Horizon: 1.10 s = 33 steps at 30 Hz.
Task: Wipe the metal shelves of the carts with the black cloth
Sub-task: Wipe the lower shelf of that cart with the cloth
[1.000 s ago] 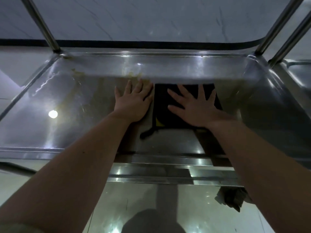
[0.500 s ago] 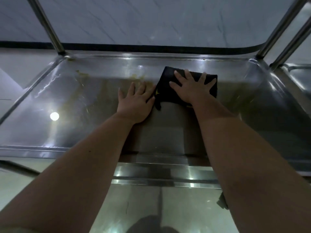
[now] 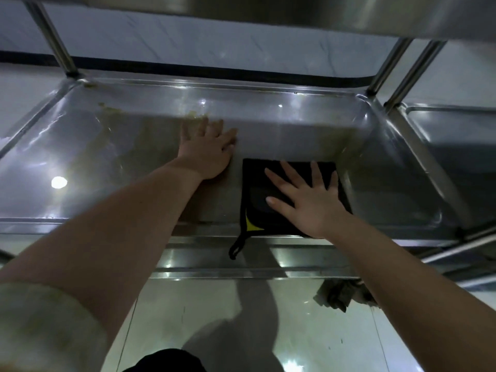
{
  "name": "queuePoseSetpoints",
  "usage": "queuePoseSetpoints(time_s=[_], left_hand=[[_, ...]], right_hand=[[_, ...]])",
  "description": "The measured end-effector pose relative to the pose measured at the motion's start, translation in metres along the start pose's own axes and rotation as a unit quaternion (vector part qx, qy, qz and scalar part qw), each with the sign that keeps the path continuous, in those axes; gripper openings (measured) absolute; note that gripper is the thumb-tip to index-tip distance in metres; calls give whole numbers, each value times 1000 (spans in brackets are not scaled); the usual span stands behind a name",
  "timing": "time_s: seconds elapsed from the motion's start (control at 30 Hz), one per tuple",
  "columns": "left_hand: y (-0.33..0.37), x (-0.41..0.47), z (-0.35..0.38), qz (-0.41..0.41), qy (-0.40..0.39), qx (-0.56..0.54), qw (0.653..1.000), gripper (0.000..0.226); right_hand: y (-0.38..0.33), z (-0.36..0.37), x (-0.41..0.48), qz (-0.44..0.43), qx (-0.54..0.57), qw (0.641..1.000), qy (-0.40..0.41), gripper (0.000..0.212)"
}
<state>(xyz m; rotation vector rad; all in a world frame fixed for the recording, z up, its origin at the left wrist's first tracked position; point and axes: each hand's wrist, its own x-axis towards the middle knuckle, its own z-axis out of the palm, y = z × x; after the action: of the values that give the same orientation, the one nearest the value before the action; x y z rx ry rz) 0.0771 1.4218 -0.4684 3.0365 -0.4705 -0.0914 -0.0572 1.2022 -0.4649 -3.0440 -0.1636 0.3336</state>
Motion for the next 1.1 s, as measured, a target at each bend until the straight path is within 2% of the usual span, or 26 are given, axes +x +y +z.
queuePoseSetpoints(time_s=[0.17, 0.47, 0.83, 0.93, 1.1], left_hand=[[58, 14, 3, 42, -23, -42, 998, 52], [66, 28, 19, 29, -16, -17, 999, 54], [63, 32, 22, 24, -6, -19, 1000, 54], [63, 32, 21, 21, -7, -18, 1000, 54], [63, 29, 18, 18, -13, -24, 999, 52]], right_hand=[[4, 1, -4, 0, 9, 1000, 3, 62], [63, 0, -21, 32, 16, 999, -5, 62], [85, -31, 150, 122, 25, 991, 55, 65], [79, -30, 134, 111, 30, 992, 45, 65], [67, -4, 31, 45, 18, 999, 16, 64]])
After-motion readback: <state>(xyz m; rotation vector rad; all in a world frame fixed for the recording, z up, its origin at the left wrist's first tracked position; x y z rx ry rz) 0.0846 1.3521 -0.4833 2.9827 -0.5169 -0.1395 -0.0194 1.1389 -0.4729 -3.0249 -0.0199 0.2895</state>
